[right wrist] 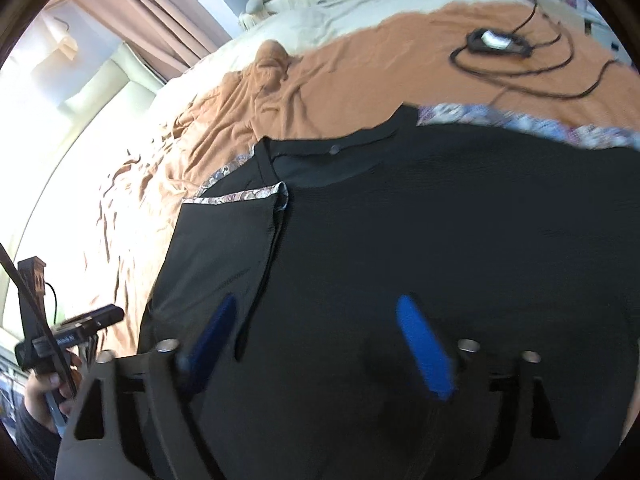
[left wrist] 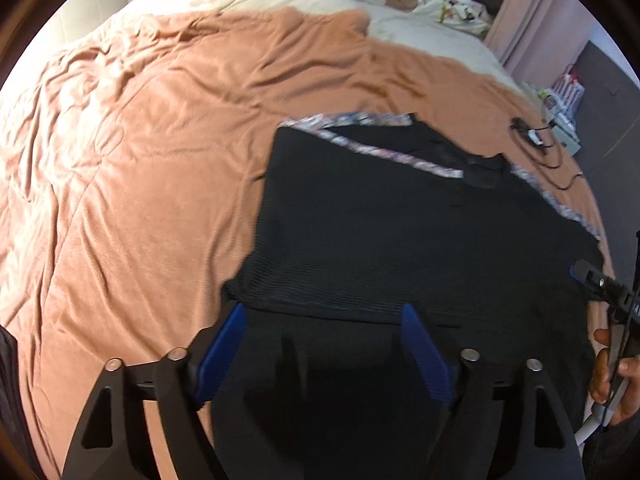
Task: Fold small clothes
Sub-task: 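Open both grippers and move them to the shirt's other side edge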
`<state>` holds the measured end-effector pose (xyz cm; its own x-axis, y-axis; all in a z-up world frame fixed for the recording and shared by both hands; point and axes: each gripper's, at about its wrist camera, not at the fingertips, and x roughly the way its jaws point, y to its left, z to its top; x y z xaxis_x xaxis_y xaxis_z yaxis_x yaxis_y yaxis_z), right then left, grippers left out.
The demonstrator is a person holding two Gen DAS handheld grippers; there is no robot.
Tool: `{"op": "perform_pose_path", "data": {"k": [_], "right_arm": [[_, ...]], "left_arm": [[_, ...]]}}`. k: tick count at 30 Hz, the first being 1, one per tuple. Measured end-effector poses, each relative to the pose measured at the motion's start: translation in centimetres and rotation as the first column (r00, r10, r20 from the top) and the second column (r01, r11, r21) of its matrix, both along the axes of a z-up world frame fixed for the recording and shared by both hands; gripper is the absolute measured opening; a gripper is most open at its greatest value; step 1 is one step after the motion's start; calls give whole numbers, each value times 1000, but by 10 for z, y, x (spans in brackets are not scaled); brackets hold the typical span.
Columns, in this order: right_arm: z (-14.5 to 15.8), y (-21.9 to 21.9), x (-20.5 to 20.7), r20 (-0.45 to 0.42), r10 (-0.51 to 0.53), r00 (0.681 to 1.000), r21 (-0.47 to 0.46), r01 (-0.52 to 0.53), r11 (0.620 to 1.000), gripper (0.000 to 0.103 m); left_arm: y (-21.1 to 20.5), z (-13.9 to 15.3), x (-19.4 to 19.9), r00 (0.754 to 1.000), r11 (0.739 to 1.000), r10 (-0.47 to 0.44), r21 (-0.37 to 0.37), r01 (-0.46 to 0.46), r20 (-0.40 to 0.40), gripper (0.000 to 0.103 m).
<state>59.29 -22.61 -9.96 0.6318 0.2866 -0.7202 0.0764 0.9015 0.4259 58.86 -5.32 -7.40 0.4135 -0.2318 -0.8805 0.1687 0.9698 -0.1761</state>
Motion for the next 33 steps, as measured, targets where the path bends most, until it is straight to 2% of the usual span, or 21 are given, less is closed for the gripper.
{"op": "perform_pose_path", "data": {"k": [3,6,9,13,17,20,33], "right_arm": [[22,-1,-32,18,28,999,-66,-27,997,94],[41,-4,-69,60,60,996,-80,-56,995,103],[51,-13,-103,76,58,995,-100,-51,994,103],[56,-28,-135,50,57,997,-121,-51,991,103],[63,-35,-163,55,66,996,-129,-58,990,103],[67,-44,-176,65,60,996,-126,-51,991,103],[77,-92,-239,149,-63,987,-191,92,977,103]], "left_arm": [[-12,11,-13,1000,1000,3,-1,-3,31,92],[-25,26,-28,997,1000,-5,-19,7,81,99],[-38,39,-46,994,998,-13,-63,20,110,102],[-58,51,-68,990,997,-30,-72,40,135,102],[-80,57,-90,988,994,-50,-85,63,150,102],[-95,63,-106,982,994,-73,-68,86,176,103],[-155,70,-120,977,986,-121,-93,138,176,102]]}}
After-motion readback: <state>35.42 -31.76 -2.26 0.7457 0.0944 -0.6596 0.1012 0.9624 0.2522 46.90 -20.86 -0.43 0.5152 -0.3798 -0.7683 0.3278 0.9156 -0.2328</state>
